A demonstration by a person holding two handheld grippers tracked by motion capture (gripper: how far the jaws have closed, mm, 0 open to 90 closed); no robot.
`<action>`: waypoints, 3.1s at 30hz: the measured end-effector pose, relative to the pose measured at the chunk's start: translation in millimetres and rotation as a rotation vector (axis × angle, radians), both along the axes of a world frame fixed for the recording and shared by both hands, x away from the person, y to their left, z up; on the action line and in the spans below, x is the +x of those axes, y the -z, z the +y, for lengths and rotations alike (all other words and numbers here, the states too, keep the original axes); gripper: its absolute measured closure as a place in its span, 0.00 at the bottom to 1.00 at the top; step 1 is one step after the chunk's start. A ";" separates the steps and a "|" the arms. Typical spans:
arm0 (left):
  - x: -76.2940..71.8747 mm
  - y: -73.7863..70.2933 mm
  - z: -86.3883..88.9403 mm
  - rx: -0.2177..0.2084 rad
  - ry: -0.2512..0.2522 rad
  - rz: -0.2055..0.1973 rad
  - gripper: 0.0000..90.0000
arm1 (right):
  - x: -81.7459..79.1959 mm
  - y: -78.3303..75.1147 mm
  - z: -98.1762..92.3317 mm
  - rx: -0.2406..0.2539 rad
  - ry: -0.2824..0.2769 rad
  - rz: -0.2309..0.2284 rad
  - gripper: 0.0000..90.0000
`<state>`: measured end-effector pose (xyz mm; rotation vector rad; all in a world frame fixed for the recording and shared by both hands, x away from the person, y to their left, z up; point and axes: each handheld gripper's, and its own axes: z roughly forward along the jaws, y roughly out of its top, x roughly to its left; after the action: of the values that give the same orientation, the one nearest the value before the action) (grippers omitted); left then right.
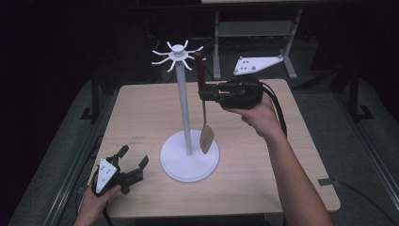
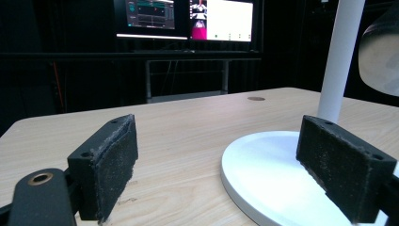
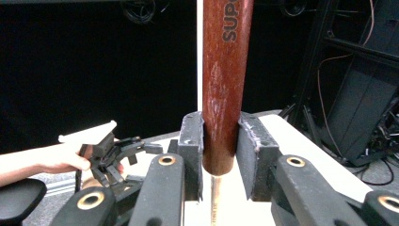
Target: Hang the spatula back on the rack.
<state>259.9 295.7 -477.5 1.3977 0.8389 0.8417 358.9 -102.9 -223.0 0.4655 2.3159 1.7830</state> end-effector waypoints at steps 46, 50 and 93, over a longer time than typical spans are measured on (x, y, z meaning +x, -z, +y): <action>-0.1 0.1 0.6 0.007 0.000 0.000 0.14 | -12.0 103.6 -71.0 -0.171 0.287 0.137 0.26; -0.2 0.2 0.5 0.003 0.000 0.001 0.14 | -13.1 114.8 -74.0 -0.187 0.301 0.152 0.25; -0.4 0.1 1.8 0.014 0.001 0.004 0.14 | -70.6 225.1 -171.8 -0.277 0.605 0.305 0.14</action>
<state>259.4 297.5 -477.7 1.4124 0.8369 0.8450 288.3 -274.7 -448.1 1.2909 2.2085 1.1512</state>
